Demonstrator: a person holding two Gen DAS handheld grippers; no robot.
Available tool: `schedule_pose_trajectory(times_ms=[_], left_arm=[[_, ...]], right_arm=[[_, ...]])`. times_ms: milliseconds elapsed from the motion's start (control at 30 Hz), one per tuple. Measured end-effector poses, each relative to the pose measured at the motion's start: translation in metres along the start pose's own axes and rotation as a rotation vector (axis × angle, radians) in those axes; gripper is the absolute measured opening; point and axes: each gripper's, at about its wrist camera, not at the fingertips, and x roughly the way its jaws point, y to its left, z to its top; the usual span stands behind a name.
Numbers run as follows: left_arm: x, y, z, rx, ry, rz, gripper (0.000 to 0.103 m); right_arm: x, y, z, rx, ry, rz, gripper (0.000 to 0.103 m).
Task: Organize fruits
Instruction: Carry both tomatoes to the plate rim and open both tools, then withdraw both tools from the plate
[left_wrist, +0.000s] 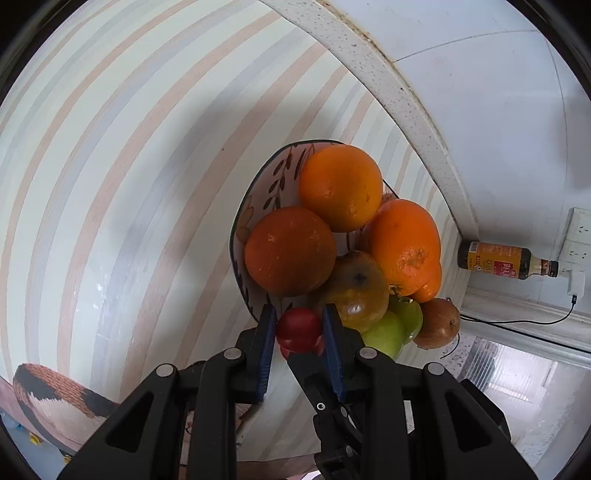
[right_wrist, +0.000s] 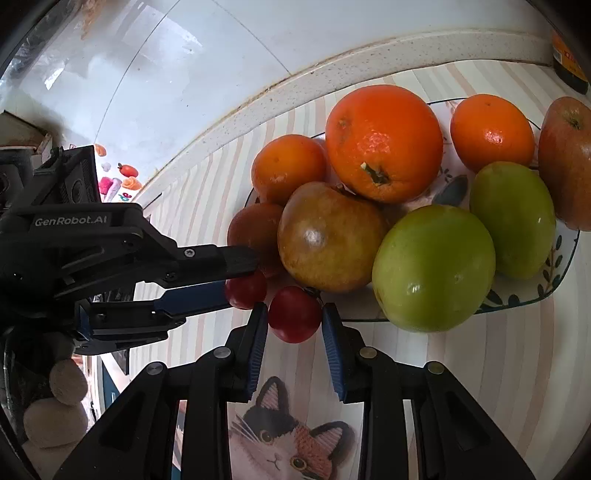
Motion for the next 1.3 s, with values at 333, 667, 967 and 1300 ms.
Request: schedule_pose_trajectory(times_ms=[333,667,967,1300], left_arm=[[0.009,-0.013,0.000,0.047,0.025,0.082,0.026],[-0.017,-0.028,-0.006,0.117,-0.049,0.086,0.060],[-0.064,-0.048,-0.048,0.334,-0.261,0.380,0.097],[-0.074,-0.054,-0.112,0.402,-0.375,0.496,0.100]], right_arm=[[-0.007,-0.004,0.000,0.030,-0.008,0.026,0.062],[-0.033,0.000,-0.008,0.040,0.005,0.037,0.079],[-0.119,0.003,-0.017,-0.086,-0.034,-0.317,0.095],[-0.171,0.000,-0.005,-0.138,-0.095,-0.451,0.097]])
